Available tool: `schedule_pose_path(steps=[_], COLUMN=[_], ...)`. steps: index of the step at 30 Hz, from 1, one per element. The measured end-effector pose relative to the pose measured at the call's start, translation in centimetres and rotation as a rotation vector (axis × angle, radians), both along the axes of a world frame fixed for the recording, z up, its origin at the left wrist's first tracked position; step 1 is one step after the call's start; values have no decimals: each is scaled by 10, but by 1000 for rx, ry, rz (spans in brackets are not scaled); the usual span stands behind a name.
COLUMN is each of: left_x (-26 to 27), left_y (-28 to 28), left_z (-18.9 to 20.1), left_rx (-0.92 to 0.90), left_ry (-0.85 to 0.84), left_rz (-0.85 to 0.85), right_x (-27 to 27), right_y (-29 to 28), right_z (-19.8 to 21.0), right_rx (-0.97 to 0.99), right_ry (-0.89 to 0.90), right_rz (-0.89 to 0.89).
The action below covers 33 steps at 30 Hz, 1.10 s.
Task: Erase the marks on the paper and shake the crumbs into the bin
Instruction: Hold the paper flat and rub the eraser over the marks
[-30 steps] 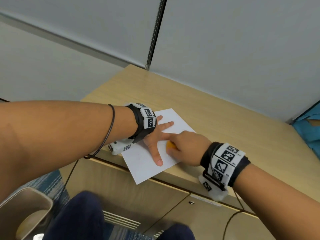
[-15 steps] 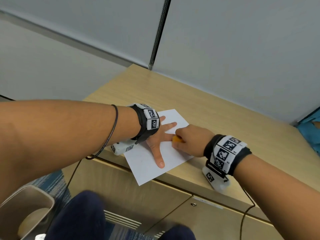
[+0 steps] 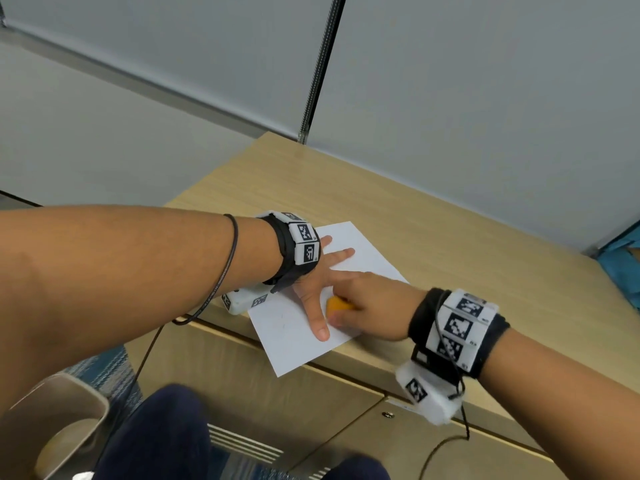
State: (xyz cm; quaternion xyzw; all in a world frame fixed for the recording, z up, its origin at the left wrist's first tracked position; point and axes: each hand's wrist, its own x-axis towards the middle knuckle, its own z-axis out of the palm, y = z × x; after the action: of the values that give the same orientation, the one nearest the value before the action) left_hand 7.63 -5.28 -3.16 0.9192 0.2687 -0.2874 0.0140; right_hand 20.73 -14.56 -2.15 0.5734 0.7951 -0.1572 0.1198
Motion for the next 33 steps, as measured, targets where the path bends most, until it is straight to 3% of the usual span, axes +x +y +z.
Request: schedule_pose_path(steps=[4, 8, 10, 14, 18, 22, 27, 29, 33], left_x=[0, 1, 1, -5, -19, -19, -11, -10, -9], left_y=[0, 2, 0, 4, 18, 19, 25, 27, 28], left_z=[-2, 0, 1, 4, 15, 16, 1, -2, -4], left_rx=[24, 13, 7, 19, 15, 10, -29, -28, -14], left_ry=[9, 13, 3, -28, 35, -23, -48, -49, -30], left_rz=[-20, -8, -5, -8, -10, -77, -69, -64, -63], right_x=[19, -7, 1, 29, 36, 36, 33, 24, -12], right_y=[18, 0, 4, 15, 12, 10, 21, 21, 1], right_z=[5, -1, 2, 2, 2, 7, 11, 8, -3], right_rx=[120, 7, -37, 53, 70, 17, 78, 138, 172], right_ry=[-157, 14, 14, -48, -62, 31, -101, -166, -194], right_rz=[-142, 14, -45, -196, -205, -221, -288, -263, -50])
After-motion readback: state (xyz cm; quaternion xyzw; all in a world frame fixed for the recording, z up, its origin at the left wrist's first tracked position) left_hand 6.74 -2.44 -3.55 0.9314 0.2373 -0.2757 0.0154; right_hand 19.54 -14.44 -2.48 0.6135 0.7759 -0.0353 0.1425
